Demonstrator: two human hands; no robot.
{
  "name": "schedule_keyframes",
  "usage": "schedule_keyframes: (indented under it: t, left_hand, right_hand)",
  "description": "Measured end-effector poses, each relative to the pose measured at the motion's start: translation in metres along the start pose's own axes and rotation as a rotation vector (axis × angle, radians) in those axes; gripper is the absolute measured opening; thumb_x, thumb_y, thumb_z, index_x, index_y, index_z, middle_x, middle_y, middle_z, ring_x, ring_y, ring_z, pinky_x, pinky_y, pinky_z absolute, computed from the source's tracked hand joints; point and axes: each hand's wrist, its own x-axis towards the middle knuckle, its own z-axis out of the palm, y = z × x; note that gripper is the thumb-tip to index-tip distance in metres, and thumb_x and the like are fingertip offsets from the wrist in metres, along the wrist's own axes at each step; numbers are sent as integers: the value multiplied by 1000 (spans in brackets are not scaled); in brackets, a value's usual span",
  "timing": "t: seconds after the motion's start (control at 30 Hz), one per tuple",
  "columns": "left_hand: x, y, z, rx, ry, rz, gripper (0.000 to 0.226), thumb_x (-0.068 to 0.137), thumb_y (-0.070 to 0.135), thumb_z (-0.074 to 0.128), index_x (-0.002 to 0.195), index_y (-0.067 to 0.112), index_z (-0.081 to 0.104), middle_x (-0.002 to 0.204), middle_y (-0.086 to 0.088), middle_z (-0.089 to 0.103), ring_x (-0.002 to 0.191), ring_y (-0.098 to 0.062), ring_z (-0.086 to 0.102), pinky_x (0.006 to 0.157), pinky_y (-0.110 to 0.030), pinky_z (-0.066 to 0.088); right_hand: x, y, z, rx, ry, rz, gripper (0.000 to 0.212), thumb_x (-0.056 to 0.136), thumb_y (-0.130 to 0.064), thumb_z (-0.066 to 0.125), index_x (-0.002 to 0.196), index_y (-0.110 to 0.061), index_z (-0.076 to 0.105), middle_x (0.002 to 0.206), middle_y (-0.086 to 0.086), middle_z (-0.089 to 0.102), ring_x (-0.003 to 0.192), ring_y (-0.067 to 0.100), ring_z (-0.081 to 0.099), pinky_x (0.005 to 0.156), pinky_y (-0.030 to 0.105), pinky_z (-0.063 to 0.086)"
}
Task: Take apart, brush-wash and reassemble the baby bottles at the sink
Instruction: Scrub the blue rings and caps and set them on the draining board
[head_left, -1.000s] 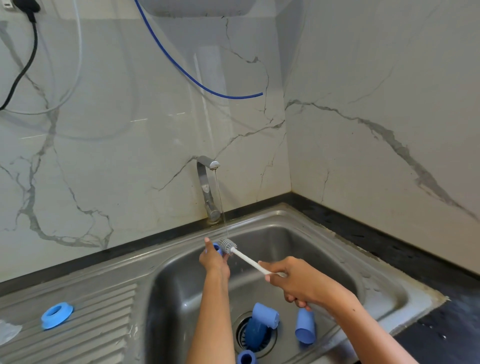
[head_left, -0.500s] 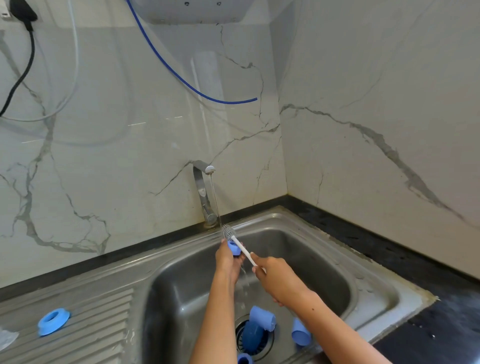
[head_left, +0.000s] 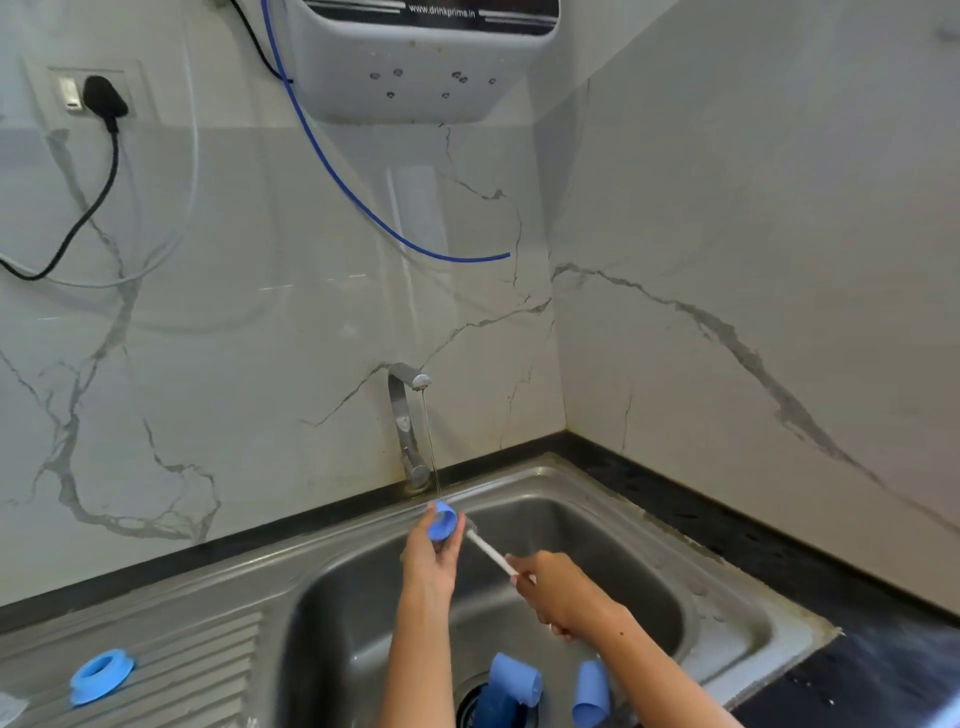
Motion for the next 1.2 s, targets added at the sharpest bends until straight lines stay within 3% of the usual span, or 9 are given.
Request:
schedule_keyframes:
  t: [0.07,0.17,0.3,0.53,0.67,0.83,0.9,1.0,1.2]
  left_hand:
    - [-14,2,-6,112,27,-33,8,90,8,59,93,0,58,92,-18,58,80,-27,59,54,-31,59]
    - [-38,5,-22,489,62,-30,11,84,12,66,90,4,63,85,-16,62,74,-22,59,58,-31,53]
    - [-73,27,-44,699,47,73,6,81,-1,65,81,4,62,71,-13,62,61,-20,60,52,-25,54]
    - [-107,70,-67,810,126,287,19,78,4,73,91,6,58,72,-7,56,61,-18,55,55,-26,52]
    - [-114,66,-84,847,197,447,35,75,5,76,104,7,55,87,-6,56,74,-19,60,59,-31,54]
    - [-116,71,-80,884,153,623,20,71,4,79,81,16,68,76,2,69,71,-13,64,67,-23,51]
    - [-110,71,-87,1096,160,596,22,65,13,85,80,18,69,83,0,71,76,-15,65,66,-20,48]
    - [-106,67,-101,1558,224,432,45,64,25,86,102,15,64,102,-2,65,92,-18,63,71,-23,45]
    - [-108,74,-95,1503,252,510,53,66,32,85,108,14,60,104,-2,65,88,-16,61,65,-21,38]
  right_hand:
    - [-6,-4,-3,-1,-33,6,43,102,-25,38,146,-28,41,74,-1,47,53,11,44,43,22,40]
    - [-13,-11,-6,-34,-57,14,44,101,-24,40,145,-28,41,79,2,52,58,14,48,46,23,42]
    - [-27,-29,2,-46,-76,-4,43,99,-21,42,141,-26,47,79,6,57,55,15,51,49,32,49]
    - [-24,-94,52,161,-160,34,36,97,-5,35,125,-11,57,56,8,47,27,10,40,35,18,37]
    - [-26,-103,88,231,-153,51,45,100,-11,37,144,-18,44,54,8,51,39,16,46,40,23,40]
    - [-27,-90,86,200,-66,47,47,100,-12,35,146,-19,39,62,7,54,45,18,49,43,25,42]
    - [-30,-84,85,178,-66,49,47,100,-11,34,145,-19,41,63,6,55,45,17,49,43,24,42]
    - [-29,-83,89,135,-108,73,44,100,-10,35,143,-16,44,61,6,55,45,16,50,46,24,44]
    - [-31,-85,87,122,-131,97,44,101,-12,35,144,-19,42,59,5,54,46,15,49,50,26,47]
